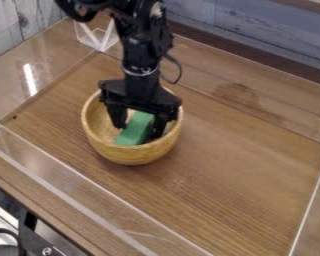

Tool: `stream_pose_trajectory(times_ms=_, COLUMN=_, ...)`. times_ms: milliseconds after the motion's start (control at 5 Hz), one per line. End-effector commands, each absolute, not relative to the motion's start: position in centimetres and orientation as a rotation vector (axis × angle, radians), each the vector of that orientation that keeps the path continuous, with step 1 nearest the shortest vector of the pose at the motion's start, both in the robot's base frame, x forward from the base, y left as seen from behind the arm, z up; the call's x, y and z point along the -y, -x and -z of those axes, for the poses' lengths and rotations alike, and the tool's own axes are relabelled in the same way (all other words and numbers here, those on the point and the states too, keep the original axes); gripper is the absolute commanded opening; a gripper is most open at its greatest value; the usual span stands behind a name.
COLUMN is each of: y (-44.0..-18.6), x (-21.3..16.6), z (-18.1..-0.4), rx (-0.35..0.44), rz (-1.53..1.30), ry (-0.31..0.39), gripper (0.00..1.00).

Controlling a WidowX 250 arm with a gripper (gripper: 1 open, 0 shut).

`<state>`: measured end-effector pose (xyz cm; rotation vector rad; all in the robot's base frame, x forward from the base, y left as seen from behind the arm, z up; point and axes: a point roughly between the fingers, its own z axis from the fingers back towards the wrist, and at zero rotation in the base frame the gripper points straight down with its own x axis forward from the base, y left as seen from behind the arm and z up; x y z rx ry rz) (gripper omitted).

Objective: Remove the green block from the brown bowl and put it on the table

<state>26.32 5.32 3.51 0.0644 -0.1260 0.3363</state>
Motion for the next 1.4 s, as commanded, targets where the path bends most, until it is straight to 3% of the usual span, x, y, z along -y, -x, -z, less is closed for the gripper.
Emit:
stream_pose_trajectory(times_ms=0, y=-26.2, x=-5.2, z=-4.2, rx=0.151, rz=-0.325, ry=-0.057, gripper=1.00)
stream_pose_trajectory(times_ms=400, y=-26.5, x=-4.5, z=-3.9, rx=0.149, rz=-0.309, ry=-0.048, gripper=1.00)
stream_pose_trajectory(times_ms=1200, y=-27.8, x=-5.7, z=-1.6, rx=0.128, rz=-0.420, ry=-0.079, gripper=1.00)
